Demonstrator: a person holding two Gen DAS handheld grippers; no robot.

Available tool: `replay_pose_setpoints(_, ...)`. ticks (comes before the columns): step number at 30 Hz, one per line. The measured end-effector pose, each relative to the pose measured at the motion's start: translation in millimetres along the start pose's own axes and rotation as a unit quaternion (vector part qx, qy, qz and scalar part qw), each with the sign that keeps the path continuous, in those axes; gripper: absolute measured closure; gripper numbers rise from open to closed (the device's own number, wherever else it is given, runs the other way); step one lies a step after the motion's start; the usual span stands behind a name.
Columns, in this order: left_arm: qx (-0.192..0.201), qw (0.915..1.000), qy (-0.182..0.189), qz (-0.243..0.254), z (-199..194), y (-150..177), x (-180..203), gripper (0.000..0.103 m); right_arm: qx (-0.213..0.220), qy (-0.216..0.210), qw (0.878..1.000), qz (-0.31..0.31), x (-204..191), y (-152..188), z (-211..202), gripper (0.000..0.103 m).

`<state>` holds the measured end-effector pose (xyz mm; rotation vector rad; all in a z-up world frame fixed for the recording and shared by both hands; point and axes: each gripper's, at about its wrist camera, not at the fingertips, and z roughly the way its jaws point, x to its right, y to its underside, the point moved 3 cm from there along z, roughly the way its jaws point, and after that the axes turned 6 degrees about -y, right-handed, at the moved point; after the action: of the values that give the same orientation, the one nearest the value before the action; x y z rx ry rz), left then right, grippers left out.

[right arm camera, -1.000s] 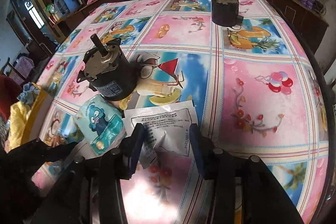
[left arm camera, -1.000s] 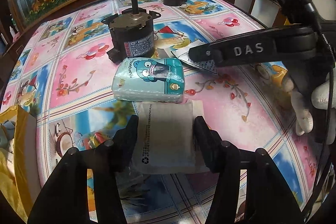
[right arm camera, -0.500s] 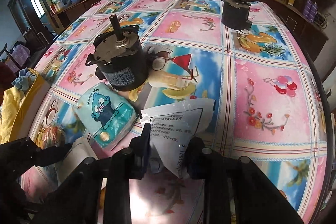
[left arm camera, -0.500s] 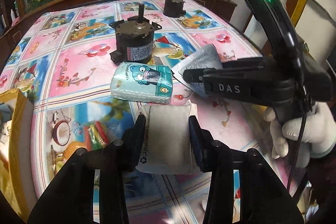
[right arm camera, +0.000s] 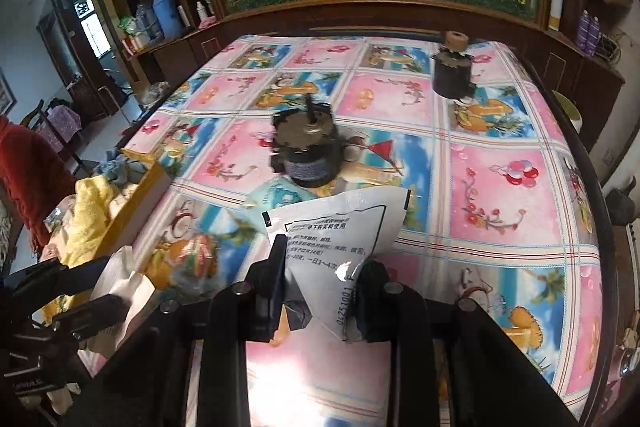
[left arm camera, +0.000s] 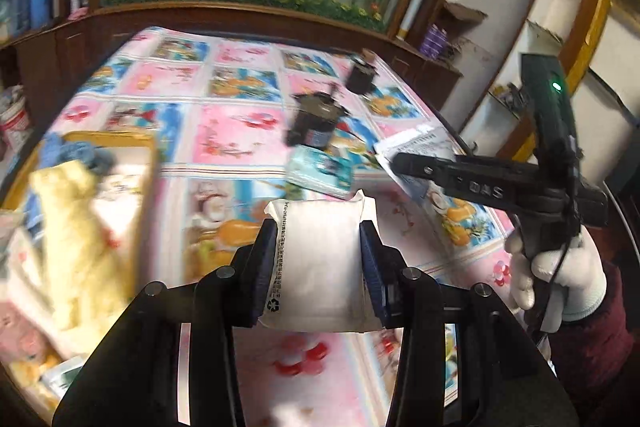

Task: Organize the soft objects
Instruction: 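Carry both white packets over the box, then lower both white packets into the box and open both grippers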

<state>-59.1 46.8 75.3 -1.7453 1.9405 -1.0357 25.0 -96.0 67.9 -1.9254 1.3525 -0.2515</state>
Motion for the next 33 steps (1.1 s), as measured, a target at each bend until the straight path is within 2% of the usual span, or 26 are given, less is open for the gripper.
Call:
replay_pose_setpoints(3,0.015,0.9985,-0.045,-0.028,-24.9,4.5,-39.6,0.063,0.000,-0.032,0.999,-0.025,-35.4,-2.7,1.2,0.075)
replay_pose_setpoints(7,0.020,0.9922,-0.100,-0.071,-49.8,20.6,-95.2,0.063,-0.008,-0.067,0.996,-0.058,-80.8,-6.4,12.5,0.075)
replay_pose_setpoints(10,0.013,0.9850,-0.142,-0.096,-57.4,36.3,-130.5,0.062,-0.024,-0.088,0.993,-0.077,-112.6,-9.6,27.7,0.075)
replay_pose_setpoints(14,-0.008,0.9784,-0.171,-0.117,-54.1,57.4,-158.7,0.062,-0.048,-0.106,0.988,-0.106,-152.3,-13.8,51.8,0.075)
replay_pose_setpoints(20,-0.004,0.9734,-0.213,-0.083,-51.8,66.4,-162.0,0.060,-0.096,-0.133,0.980,-0.113,-192.3,-20.4,97.3,0.075)
replay_pose_setpoints(24,0.009,0.9715,-0.226,-0.071,-56.6,65.7,-158.5,0.055,-0.122,-0.144,0.977,-0.102,-200.3,-26.1,125.6,0.075)
replay_pose_setpoints(26,0.014,0.9680,-0.240,-0.071,-61.3,64.9,-158.3,0.055,-0.128,-0.150,0.976,-0.093,-202.0,-31.4,134.9,0.075)
replay_pose_setpoints(33,0.030,0.9563,-0.278,-0.084,-73.2,60.2,-162.8,0.053,-0.144,-0.127,0.978,-0.085,-202.7,-42.9,161.7,0.075)
